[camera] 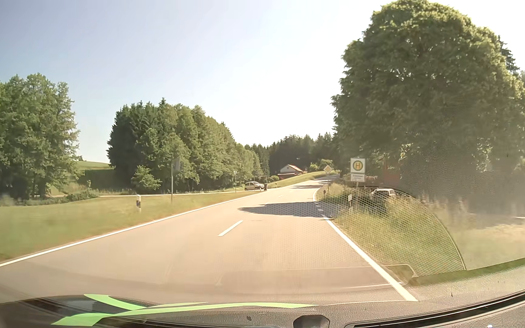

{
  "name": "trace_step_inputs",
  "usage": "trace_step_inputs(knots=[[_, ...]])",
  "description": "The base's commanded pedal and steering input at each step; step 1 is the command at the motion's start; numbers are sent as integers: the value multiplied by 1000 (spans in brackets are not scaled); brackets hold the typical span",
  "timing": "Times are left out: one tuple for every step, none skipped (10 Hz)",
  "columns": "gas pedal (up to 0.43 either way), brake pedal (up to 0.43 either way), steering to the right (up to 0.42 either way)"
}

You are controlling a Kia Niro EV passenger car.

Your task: Follow the waypoints while adhering to traffic rules and regulations

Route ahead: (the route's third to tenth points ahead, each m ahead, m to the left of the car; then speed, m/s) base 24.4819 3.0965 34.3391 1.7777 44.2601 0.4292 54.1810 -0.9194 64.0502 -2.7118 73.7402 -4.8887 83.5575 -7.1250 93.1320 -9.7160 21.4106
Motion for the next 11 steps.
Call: trace_step_inputs(knots=[[228,0,6],[228,0,7],[228,0,7],[228,0,7],[228,0,7],[228,0,8],[240,0,10],[260,0,15],[260,0,19],[260,0,19],[260,0,19]])
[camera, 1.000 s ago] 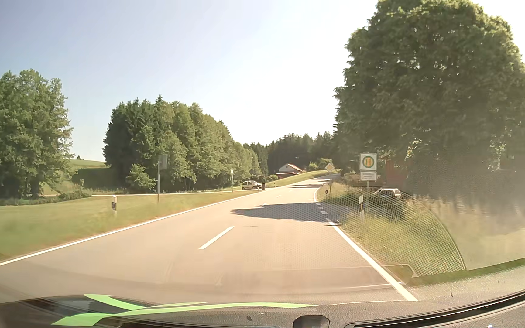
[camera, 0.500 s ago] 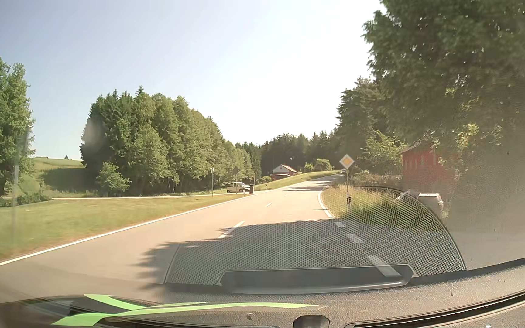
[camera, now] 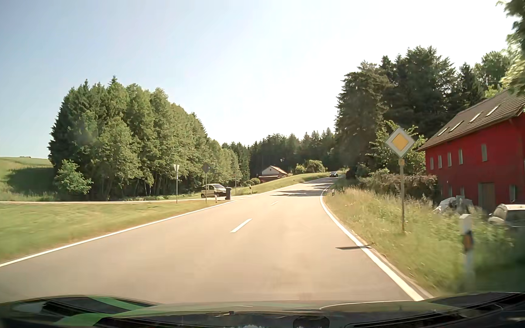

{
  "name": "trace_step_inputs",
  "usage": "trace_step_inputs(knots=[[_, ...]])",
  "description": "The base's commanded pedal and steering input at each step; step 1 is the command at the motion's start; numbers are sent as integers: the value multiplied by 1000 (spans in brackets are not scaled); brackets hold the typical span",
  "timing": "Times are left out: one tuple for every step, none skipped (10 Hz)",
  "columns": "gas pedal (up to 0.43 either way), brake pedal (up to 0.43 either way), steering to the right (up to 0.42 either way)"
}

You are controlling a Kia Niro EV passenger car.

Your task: Follow the waypoints while adhering to traffic rules and regulations

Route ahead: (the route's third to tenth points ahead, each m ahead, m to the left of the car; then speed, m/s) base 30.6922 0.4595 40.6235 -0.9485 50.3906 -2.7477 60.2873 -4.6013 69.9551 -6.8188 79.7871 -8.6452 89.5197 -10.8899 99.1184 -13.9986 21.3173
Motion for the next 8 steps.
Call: trace_step_inputs(knots=[[260,0,20],[280,0,20],[287,0,20],[287,0,19],[240,0,19],[177,0,19],[130,0,19],[28,0,19]])
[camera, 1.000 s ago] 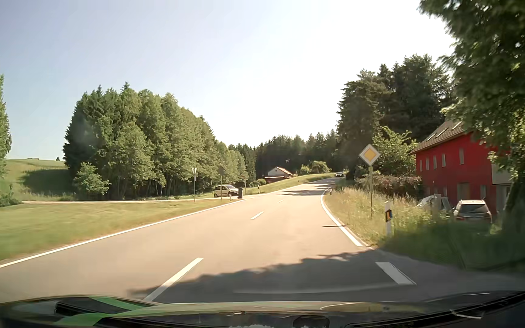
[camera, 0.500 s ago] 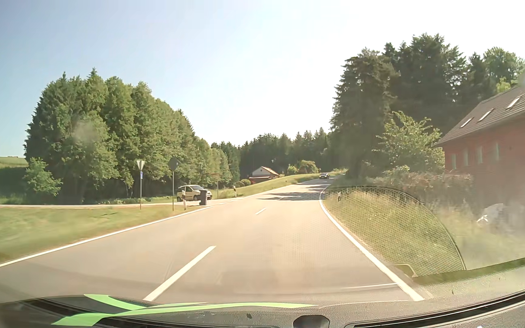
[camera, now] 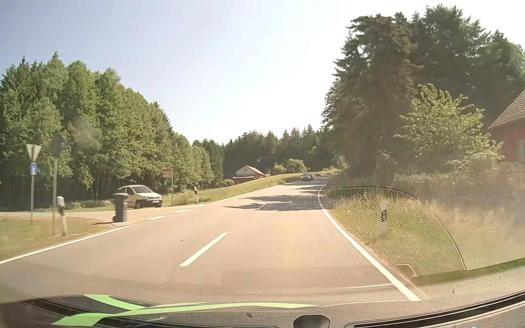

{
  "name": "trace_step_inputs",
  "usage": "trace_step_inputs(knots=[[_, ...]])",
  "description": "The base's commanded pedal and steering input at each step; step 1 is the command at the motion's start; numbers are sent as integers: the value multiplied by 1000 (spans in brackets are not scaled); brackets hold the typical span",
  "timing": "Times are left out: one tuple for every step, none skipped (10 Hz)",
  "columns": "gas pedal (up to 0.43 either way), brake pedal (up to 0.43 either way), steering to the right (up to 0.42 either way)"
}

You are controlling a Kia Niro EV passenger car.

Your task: Follow the waypoints while adhering to traffic rules and regulations

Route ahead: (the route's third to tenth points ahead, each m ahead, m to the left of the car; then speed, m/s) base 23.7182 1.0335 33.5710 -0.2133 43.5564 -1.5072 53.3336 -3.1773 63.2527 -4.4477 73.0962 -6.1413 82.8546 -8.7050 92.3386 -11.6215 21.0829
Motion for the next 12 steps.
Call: trace_step_inputs(knots=[[0,0,19],[0,0,19],[0,0,19],[0,0,18],[0,0,18],[0,0,18],[0,0,18],[0,0,18],[0,0,18],[0,0,18],[0,0,18],[0,0,18]])
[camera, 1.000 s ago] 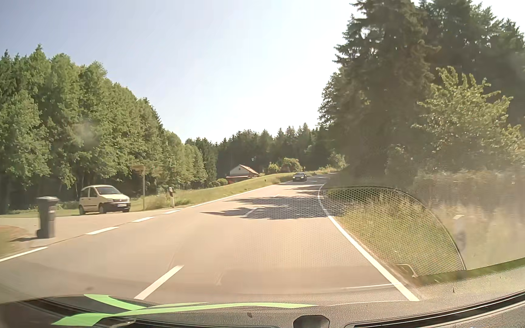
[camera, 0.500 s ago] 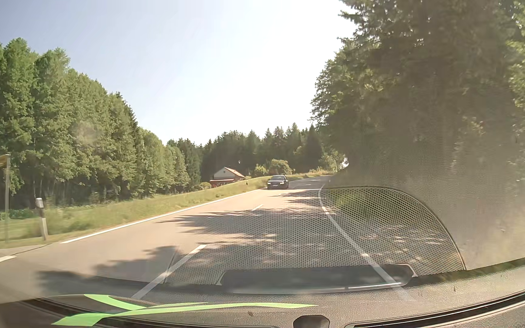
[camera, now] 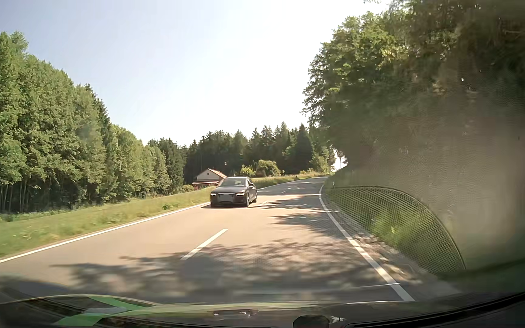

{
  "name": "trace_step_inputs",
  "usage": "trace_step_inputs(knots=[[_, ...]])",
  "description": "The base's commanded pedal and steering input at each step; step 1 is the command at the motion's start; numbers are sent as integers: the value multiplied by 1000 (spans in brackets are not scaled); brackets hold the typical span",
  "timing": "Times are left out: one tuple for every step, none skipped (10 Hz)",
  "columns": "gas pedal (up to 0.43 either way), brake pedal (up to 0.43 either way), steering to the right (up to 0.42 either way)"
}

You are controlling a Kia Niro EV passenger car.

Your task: Follow the waypoints while adhering to traffic rules and regulations

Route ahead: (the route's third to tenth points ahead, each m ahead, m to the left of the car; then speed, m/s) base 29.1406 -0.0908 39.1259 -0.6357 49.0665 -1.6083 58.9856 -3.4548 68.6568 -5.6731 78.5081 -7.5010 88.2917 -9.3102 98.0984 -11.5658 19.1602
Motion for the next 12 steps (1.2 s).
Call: trace_step_inputs(knots=[[0,0,18],[28,0,18],[79,0,18],[79,0,18],[98,0,18],[150,0,18],[177,0,18],[220,0,18],[240,0,18],[240,0,18],[248,0,18],[248,0,18]])
